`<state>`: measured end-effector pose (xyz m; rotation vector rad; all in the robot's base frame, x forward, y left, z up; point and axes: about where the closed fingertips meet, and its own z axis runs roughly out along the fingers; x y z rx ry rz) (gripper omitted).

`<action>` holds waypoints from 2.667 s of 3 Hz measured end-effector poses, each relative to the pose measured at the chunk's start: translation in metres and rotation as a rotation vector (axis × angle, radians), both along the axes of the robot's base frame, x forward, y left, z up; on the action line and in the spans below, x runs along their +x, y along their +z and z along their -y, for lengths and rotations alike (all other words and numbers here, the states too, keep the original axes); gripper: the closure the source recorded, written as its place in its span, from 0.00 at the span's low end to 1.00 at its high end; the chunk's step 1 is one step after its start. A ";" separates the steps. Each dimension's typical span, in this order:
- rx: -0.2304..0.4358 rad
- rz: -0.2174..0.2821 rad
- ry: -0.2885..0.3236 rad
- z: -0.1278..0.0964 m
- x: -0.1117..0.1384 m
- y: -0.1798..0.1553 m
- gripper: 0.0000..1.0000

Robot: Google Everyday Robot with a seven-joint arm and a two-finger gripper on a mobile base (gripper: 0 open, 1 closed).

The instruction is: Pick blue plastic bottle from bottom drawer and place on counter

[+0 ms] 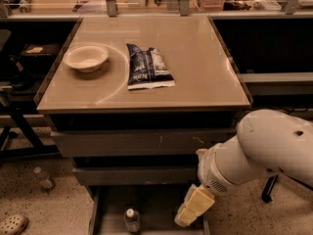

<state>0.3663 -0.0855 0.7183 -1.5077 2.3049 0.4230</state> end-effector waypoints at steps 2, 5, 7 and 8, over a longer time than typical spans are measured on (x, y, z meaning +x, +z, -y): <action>0.005 -0.009 -0.008 -0.003 -0.003 -0.012 0.00; 0.053 -0.176 -0.133 0.000 0.005 -0.188 0.00; 0.109 -0.193 -0.111 -0.006 0.002 -0.208 0.00; 0.261 -0.139 -0.088 -0.025 0.023 -0.216 0.00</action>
Offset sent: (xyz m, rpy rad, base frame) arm -0.0063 0.0064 -0.0300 0.0171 0.0269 -0.0200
